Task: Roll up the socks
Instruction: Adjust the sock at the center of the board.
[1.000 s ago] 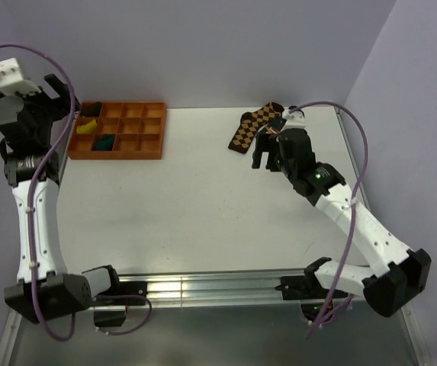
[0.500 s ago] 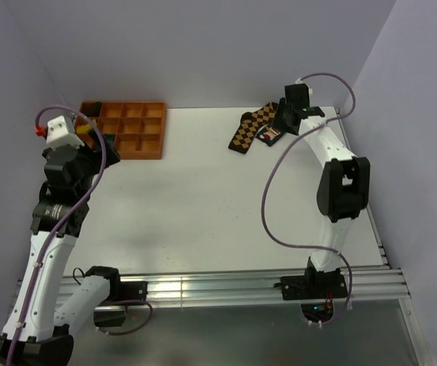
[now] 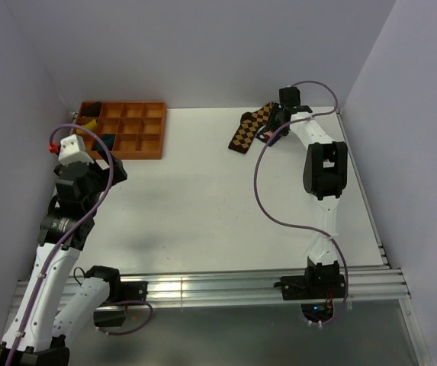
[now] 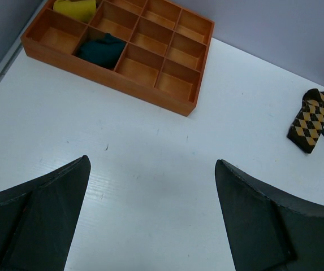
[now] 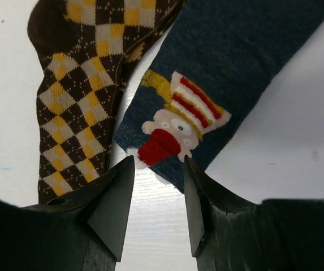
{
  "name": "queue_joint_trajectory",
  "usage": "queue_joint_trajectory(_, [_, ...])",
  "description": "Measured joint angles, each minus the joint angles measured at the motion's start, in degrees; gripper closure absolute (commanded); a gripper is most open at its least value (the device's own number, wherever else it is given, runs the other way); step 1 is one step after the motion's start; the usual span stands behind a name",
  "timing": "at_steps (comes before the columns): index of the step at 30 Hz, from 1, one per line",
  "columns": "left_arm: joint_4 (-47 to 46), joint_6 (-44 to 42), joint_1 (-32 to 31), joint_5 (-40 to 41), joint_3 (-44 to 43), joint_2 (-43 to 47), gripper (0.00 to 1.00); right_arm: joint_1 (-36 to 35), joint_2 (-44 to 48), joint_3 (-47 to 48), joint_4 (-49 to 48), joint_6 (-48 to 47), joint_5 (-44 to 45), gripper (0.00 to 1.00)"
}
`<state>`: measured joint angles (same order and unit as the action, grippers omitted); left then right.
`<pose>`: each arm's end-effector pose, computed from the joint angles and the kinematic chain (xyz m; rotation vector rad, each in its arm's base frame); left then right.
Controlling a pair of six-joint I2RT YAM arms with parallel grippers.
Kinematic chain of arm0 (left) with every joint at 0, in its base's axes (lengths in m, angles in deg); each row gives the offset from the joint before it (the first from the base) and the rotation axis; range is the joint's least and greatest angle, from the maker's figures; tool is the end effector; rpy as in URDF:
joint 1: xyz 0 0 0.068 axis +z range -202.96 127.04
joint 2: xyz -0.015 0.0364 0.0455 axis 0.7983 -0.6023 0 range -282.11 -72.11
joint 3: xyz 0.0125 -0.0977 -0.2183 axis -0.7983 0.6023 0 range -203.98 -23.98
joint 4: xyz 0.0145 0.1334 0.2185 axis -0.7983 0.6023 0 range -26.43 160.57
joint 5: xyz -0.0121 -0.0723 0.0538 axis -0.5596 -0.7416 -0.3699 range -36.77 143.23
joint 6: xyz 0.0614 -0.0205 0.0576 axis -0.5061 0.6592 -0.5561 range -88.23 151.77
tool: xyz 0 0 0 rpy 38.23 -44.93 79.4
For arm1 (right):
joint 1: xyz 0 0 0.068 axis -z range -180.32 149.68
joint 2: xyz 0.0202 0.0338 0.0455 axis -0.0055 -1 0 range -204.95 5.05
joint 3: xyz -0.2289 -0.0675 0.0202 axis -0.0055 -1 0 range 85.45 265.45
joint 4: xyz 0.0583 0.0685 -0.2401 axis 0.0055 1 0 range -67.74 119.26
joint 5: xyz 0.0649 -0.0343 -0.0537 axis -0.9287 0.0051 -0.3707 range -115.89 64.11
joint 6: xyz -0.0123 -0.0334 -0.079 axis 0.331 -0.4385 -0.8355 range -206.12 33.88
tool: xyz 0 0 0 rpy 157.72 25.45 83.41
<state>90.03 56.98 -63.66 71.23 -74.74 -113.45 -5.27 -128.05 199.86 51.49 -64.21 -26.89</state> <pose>0.2155 -0.0166 0.3205 -0.4470 1.8009 -0.1426 0.5218 0.0466 0.1493 0.3489 2.3955 0.2367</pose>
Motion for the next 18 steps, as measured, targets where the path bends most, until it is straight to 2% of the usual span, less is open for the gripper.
queue_joint_trajectory(10, [0.61,0.0,-0.28,-0.37,0.76,1.25,0.03,0.83,-3.61,-1.03,-0.04,5.77,-8.28,0.51])
queue_joint_trajectory(12, [0.87,0.0,-0.28,-0.39,0.85,1.95,0.03,0.87,-3.43,-2.56,-1.46,7.54,-9.05,0.48])
queue_joint_trajectory(18, [1.11,0.02,-0.28,-1.51,0.92,4.04,0.04,1.27,1.38,-10.56,-3.96,12.68,-10.45,0.49])
